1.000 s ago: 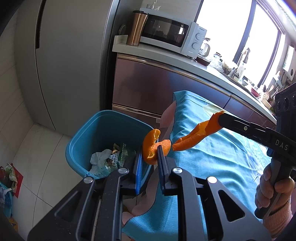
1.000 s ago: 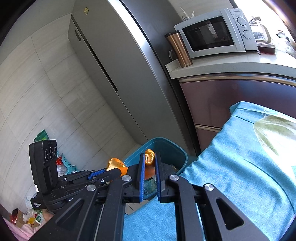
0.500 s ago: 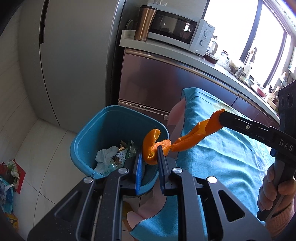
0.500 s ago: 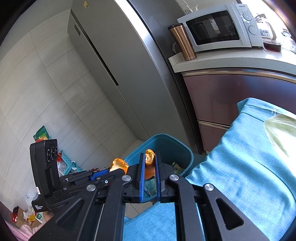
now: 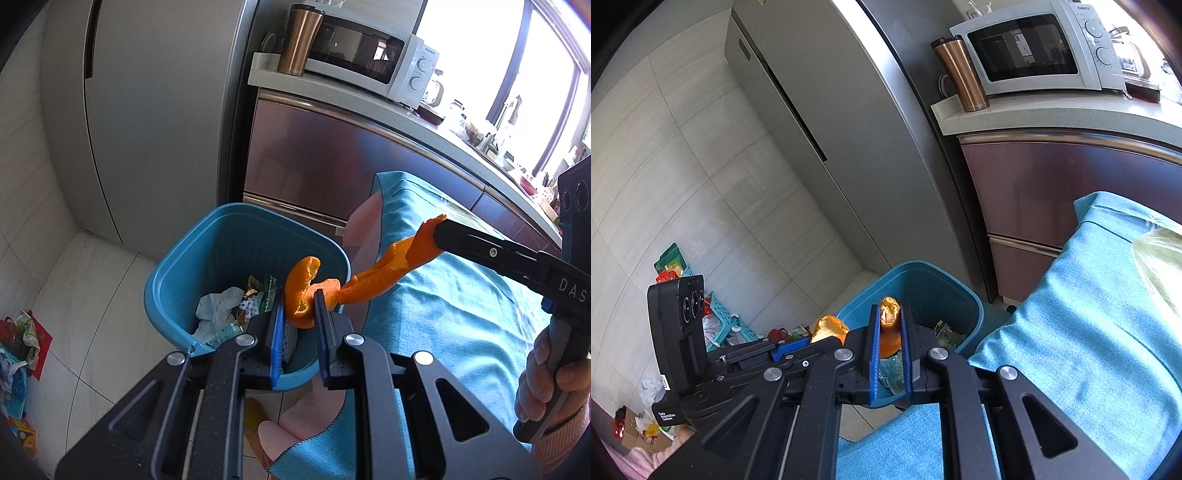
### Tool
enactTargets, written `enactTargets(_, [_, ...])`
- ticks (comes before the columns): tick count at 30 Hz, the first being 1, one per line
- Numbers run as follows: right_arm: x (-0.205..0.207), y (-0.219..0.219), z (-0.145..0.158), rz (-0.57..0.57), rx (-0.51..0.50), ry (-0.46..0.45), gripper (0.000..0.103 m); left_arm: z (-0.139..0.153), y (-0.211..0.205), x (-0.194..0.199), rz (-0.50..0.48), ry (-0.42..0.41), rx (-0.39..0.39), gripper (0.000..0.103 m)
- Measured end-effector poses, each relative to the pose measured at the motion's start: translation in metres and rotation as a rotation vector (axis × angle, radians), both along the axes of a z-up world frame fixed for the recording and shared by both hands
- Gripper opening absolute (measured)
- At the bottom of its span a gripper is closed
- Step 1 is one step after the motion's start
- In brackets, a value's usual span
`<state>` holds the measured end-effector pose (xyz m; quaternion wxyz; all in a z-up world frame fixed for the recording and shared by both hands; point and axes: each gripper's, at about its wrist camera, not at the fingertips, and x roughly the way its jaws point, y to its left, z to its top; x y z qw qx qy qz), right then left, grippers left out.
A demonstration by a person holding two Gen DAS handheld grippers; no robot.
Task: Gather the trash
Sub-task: 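Lower both held orange peels into the teal bin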
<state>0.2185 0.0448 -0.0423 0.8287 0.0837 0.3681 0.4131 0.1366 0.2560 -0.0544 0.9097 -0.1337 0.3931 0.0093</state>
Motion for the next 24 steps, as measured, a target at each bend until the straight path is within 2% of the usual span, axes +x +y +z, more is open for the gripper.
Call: enactTargets(24, [0.004, 0.020, -0.008, 0.012, -0.040, 0.019, 0.009, -0.014, 0.006, 0.007, 0.021, 0.027, -0.006, 0.016])
